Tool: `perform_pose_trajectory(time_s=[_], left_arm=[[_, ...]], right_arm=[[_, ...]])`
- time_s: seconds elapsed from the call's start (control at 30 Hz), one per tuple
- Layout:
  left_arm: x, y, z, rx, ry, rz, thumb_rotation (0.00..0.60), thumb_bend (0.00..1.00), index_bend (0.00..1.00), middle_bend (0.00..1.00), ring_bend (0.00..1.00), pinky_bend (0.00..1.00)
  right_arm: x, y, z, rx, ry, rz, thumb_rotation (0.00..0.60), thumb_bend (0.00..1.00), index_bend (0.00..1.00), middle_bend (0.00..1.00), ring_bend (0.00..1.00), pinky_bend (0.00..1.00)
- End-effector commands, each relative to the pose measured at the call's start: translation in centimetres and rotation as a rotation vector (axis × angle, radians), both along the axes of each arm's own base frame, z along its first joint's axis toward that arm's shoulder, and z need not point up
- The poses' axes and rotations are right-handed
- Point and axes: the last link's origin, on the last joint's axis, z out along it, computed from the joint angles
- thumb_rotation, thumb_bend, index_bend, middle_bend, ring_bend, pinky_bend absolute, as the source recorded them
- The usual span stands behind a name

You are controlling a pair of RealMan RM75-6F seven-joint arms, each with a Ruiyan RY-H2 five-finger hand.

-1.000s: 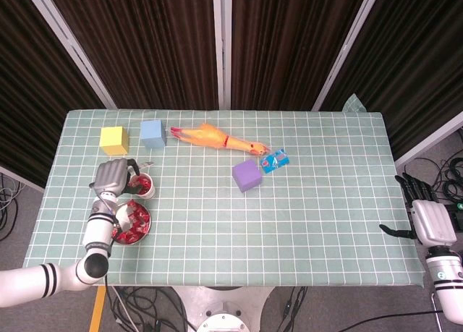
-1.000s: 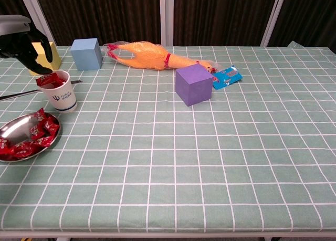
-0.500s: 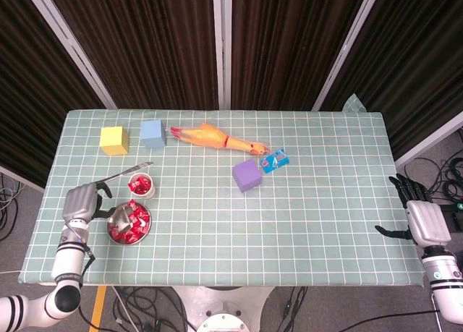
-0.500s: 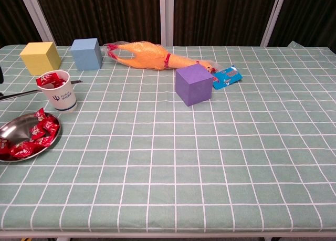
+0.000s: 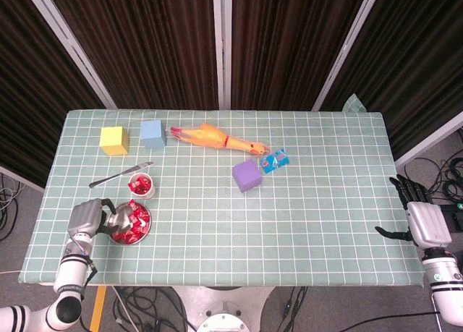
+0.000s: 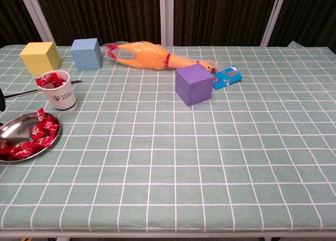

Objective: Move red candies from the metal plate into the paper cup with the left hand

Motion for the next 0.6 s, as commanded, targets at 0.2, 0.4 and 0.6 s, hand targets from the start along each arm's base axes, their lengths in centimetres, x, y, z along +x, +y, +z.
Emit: perform_pose_trajectory(time_s=[0.2,0.4,0.6], left_arm=[[0.3,-0.5,-1.1,-0.026,-0.029,0.006,0.6,0.18,0.54,1.0,1.0,1.0],[1.4,0.5,-2.2,-0.021,-0.059,-0.038,0.6,0.18,0.53,1.0,1.0,1.0],[1.8,1.1,-3.3,-0.048,-0.082,-0.059,0.6,0.2,0.53,1.0,1.0,1.0]], right_arm=[[-0.1,-0.1,-0.2,0.006,-0.005,0.001,0.512,0.0,0.0,0.0,0.0,0.0],[-0.2,0.1,0.1,-0.001,-0.003,-0.004,0.514,0.0,0.0,0.0,0.0,0.0],[-0.3,0.1,0.3,-0.005,0.001,-0.007,0.512,0.0,0.0,0.0,0.0,0.0]])
